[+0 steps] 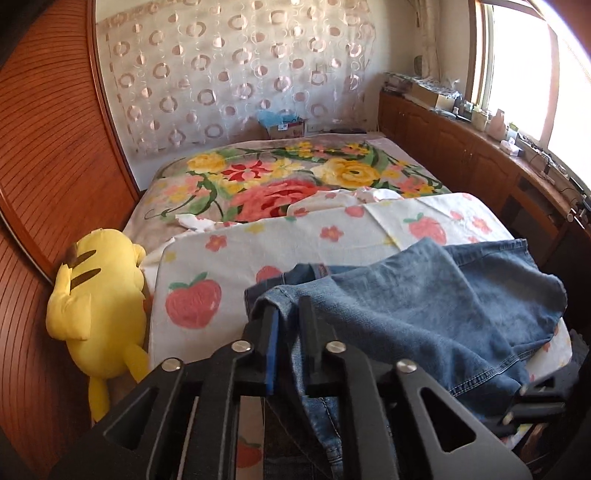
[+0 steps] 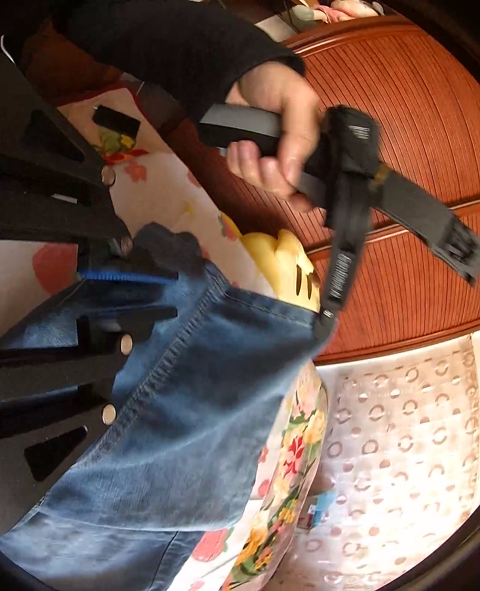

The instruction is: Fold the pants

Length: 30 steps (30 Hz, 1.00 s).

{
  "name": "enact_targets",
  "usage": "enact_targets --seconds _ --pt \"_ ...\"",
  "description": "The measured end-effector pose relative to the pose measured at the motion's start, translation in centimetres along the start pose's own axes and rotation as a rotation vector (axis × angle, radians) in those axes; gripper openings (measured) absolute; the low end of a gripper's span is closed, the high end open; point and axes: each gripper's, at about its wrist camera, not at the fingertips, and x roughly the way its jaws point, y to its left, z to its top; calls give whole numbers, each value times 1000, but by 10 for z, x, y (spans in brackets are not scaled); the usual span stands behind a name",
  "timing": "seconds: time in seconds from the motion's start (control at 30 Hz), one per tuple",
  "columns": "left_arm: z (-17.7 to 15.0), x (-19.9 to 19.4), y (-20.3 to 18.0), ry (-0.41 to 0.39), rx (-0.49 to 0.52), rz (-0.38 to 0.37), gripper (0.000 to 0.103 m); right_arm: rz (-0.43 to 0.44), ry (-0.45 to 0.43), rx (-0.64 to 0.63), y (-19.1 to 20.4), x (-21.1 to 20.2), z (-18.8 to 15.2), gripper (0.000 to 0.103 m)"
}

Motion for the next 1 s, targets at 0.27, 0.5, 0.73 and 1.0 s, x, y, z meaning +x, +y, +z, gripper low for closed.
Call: enact_targets --seconds 0.27,0.5,0.73,1.0 --pt "-28 -9 1 -23 -17 -13 56 -110 -56 29 -20 -25 -1 39" --pt "-67 -20 -2 -22 -34 -48 56 -223 -46 55 -40 -43 -13 40" --pt "-106 -29 -9 -14 -80 -74 56 -294 -16 111 -42 -63 -34 41" --pt "-140 -34 -21 -7 -142 -134 56 -321 -4 160 -45 -73 -48 41"
